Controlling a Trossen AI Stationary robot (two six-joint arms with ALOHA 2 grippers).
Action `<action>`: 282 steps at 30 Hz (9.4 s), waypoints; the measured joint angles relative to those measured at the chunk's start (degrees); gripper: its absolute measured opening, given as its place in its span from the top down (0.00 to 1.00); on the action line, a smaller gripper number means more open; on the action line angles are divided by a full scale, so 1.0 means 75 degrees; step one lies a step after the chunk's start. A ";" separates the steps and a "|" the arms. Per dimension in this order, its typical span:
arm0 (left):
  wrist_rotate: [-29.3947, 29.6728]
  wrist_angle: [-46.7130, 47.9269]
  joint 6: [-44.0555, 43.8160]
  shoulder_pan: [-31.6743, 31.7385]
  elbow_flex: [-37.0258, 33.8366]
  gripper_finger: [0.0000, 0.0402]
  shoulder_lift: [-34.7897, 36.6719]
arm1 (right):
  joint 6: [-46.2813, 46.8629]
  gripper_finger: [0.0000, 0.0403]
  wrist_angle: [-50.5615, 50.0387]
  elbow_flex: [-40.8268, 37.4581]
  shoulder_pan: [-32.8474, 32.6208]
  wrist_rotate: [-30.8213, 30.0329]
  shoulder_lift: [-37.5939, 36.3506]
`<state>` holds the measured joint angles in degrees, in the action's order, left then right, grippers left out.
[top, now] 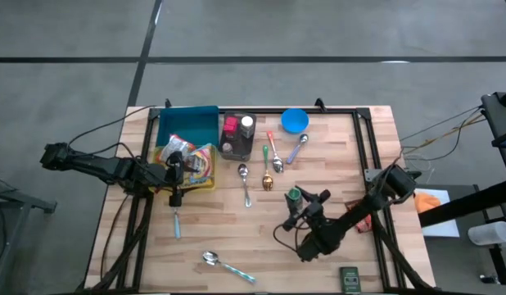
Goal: Pick & Place Food Item
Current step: Put the green seasoning bottle into the black bin
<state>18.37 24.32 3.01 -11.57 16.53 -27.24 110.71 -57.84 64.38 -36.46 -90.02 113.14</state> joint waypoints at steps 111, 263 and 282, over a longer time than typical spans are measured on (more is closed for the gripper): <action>0.0000 0.0195 -0.0017 0.0002 0.0000 0.32 -0.0002 | 0.0272 0.47 -0.3963 -0.0586 0.3200 0.0001 -0.2161; 0.0000 0.0239 -0.0023 -0.0001 0.0000 0.32 -0.0003 | -1.4304 0.47 1.6620 -0.0280 0.6759 1.0397 0.2165; 0.0000 0.0236 -0.0020 -0.0001 -0.0003 0.32 0.0000 | -1.4319 0.36 1.6605 -0.0280 0.6774 1.0436 0.2165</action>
<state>18.37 26.09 2.85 -11.57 16.51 -27.24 3.31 66.70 62.28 14.35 -11.75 129.38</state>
